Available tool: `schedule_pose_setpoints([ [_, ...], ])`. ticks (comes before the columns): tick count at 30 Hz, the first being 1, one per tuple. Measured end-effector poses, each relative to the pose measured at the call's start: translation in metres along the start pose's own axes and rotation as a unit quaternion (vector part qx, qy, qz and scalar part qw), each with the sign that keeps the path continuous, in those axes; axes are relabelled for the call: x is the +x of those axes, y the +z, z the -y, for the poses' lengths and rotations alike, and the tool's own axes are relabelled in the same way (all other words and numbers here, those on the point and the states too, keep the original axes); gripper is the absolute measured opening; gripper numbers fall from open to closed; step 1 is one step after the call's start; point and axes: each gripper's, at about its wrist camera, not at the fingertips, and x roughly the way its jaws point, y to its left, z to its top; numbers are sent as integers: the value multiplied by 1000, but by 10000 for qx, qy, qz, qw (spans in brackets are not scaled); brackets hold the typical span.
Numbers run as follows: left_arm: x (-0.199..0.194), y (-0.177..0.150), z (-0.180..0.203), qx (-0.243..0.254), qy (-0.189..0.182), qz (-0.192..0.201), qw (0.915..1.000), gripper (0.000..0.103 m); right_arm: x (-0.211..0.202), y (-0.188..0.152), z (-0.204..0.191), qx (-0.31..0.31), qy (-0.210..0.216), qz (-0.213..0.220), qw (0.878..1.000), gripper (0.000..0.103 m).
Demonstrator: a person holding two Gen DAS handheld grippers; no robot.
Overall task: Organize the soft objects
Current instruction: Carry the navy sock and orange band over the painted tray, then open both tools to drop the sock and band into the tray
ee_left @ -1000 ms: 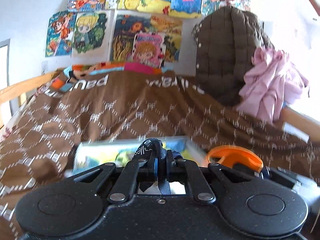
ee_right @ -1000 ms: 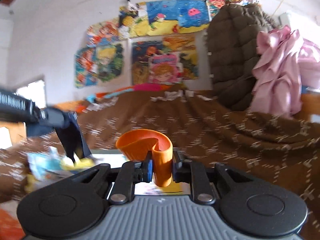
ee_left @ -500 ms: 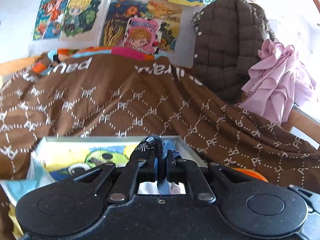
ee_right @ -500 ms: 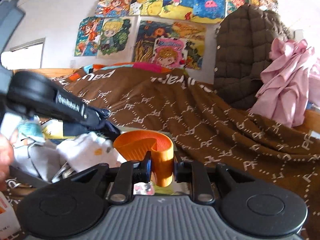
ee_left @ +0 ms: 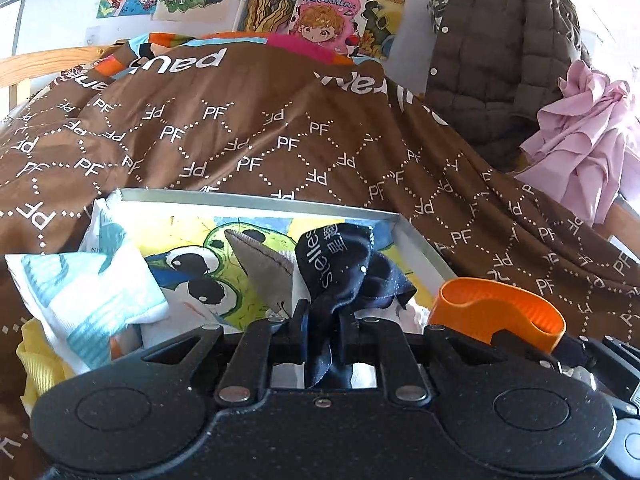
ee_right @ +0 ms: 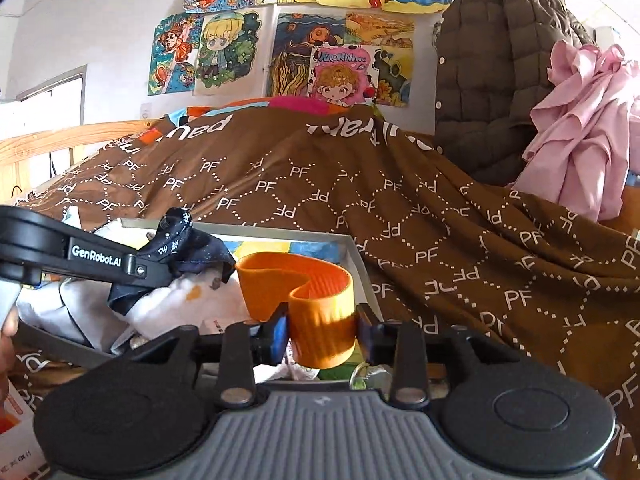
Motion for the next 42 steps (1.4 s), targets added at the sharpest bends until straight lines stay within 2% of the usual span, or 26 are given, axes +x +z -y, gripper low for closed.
schedule_pose_setpoints([
  [8,-3,-3,5,69,29,-64,10000,16,2,2,4,107,31,-32,9999,43],
  [13,-5,-3,5,81,28,-58,9999,17,1,1,4,141,27,-32,9999,55],
  [20,-9,-3,5,80,-17,-10,10000,20,0,1,5,152,52,-16,9999,64],
  [25,-12,-5,3,-1,-37,92,10000,39,-1,1,6,156,83,21,9998,73],
  [33,-16,-6,4,-30,-109,202,9997,62,-4,1,7,133,136,42,9998,85],
  [35,-18,-6,5,-35,-96,238,9997,69,-5,1,8,126,113,43,9998,88],
  [37,-20,-6,4,-66,-65,284,9996,81,-6,1,9,131,85,49,9999,91],
  [42,-30,-7,0,-128,49,418,9990,99,-15,6,16,295,38,139,9995,98],
])
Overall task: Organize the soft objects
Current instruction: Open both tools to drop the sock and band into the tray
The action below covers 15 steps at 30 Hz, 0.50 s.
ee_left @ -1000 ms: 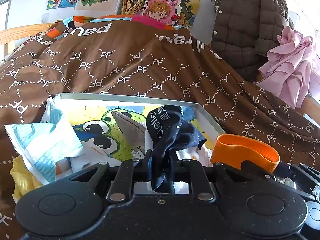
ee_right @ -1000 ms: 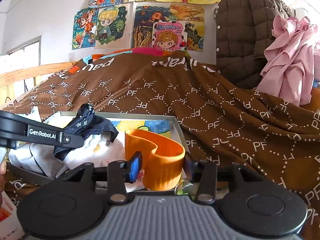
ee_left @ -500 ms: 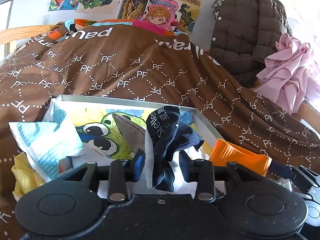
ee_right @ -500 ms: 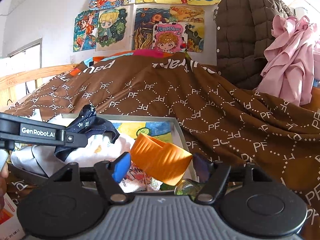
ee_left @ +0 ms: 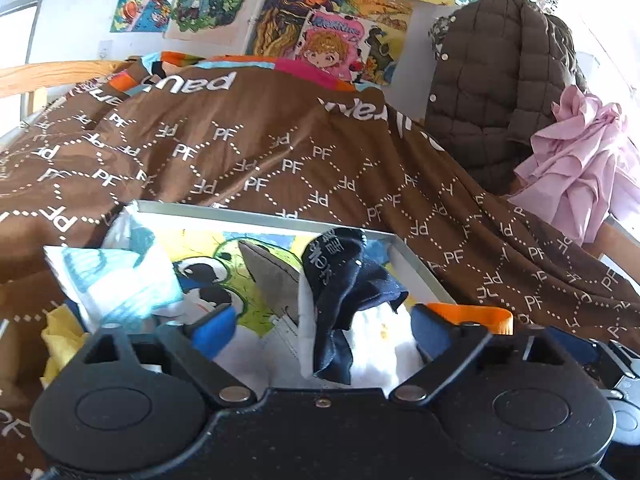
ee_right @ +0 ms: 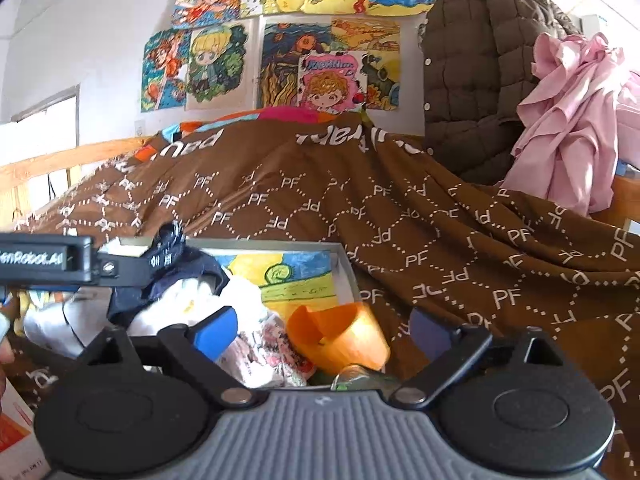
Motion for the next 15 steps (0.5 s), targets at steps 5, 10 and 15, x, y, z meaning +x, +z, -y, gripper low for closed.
schedule_pose_setpoints([
  [5,-17,3,-6,-96,147,131,9998,102,-16,10,7,257,65,181,9995,103],
  [10,-44,4,-10,-139,304,316,9989,102,-37,21,13,480,167,251,9984,103],
  [15,-80,1,-10,-67,510,661,9965,102,-63,26,15,515,125,381,9979,103],
])
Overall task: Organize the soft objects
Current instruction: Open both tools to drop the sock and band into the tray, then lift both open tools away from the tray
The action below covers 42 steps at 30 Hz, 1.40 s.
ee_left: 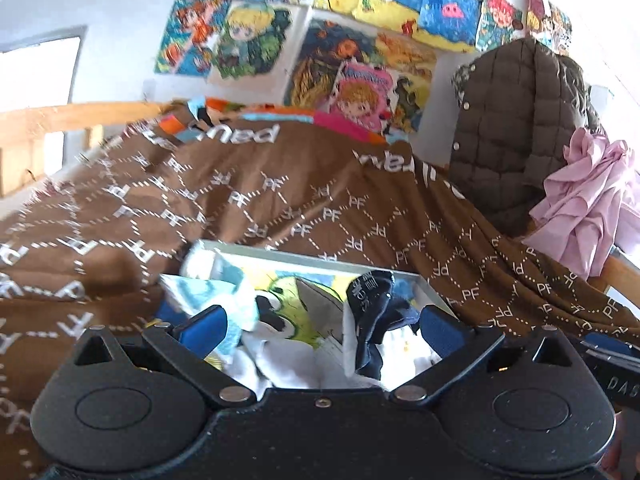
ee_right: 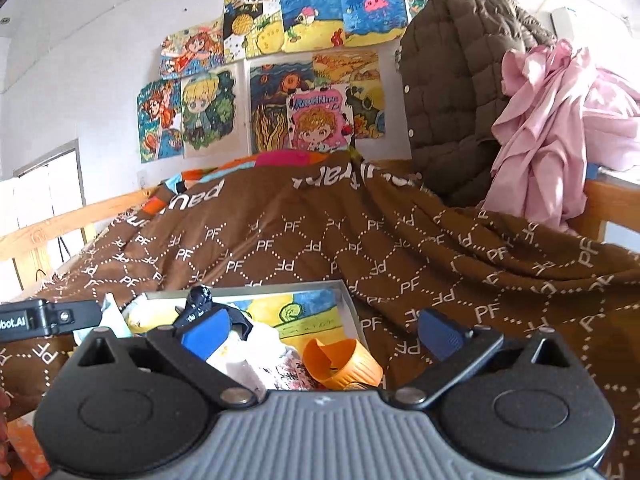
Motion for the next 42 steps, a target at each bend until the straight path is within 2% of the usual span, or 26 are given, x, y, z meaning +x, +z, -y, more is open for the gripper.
schedule_pose_setpoints([
  [14,-70,-3,-1,95,59,429,9990,102,-44,5,-17,-290,34,331,9990,103],
  [28,-112,-6,-5,165,105,557,9983,102,-78,-4,-38,-398,220,382,9982,103],
  [35,-137,-15,-8,109,12,632,9979,102,-97,-9,-43,-282,291,419,9983,103],
  [42,-152,-27,-16,2,-30,531,9986,102,-113,-16,-49,-168,313,359,9987,103],
])
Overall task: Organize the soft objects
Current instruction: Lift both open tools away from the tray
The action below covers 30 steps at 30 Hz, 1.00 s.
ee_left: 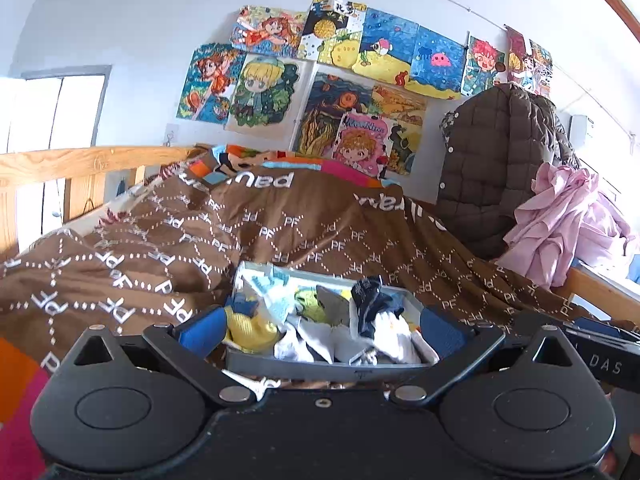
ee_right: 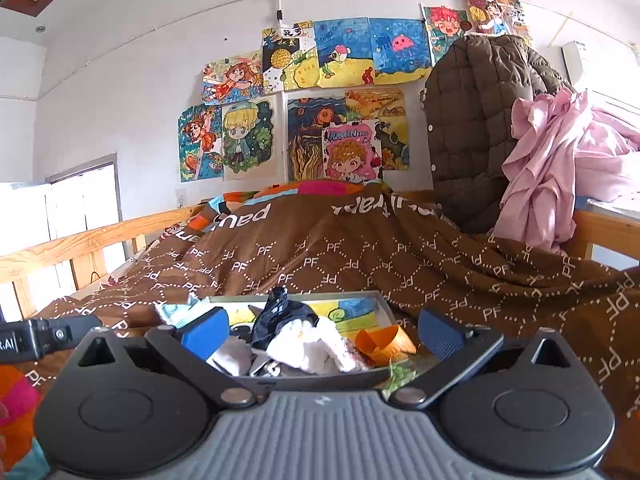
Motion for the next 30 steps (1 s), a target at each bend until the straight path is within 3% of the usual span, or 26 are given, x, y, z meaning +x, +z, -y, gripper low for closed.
schedule_pose_setpoints([
  [30,-50,-56,-26,189,88,-276,9994,102,-51,-44,-26,253,-513,-589,9966,103],
])
